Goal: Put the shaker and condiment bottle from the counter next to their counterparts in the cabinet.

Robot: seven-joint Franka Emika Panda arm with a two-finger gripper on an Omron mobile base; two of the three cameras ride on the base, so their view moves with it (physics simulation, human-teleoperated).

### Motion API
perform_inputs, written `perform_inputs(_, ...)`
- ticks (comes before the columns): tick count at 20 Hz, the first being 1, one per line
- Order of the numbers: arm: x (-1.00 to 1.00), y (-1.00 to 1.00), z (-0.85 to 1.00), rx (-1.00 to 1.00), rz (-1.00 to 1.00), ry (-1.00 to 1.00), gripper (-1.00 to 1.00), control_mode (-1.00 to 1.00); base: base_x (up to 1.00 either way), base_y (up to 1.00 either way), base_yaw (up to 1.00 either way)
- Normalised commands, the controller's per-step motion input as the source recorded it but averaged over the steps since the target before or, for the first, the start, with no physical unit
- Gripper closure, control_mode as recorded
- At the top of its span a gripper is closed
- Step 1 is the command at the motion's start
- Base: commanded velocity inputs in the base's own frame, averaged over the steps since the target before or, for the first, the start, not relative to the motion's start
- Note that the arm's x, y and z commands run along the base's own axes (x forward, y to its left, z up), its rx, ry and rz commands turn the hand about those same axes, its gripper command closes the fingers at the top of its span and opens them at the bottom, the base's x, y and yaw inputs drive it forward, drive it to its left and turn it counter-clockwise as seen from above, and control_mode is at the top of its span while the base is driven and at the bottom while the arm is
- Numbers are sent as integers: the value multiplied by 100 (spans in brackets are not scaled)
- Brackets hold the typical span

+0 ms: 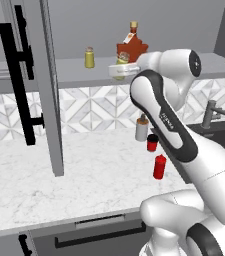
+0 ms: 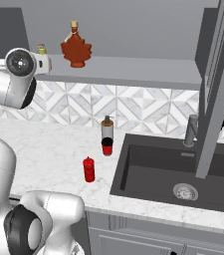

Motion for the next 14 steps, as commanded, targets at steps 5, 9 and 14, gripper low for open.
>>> perform_inputs(5, 37, 3, 0, 1, -2, 2, 100, -100, 0, 0, 0)
perform_inputs(9, 7, 10, 0, -1, 0, 0, 100, -100, 0, 0, 0)
perform_inputs(14, 10, 8, 0, -1, 0, 0, 100, -100, 0, 0, 0)
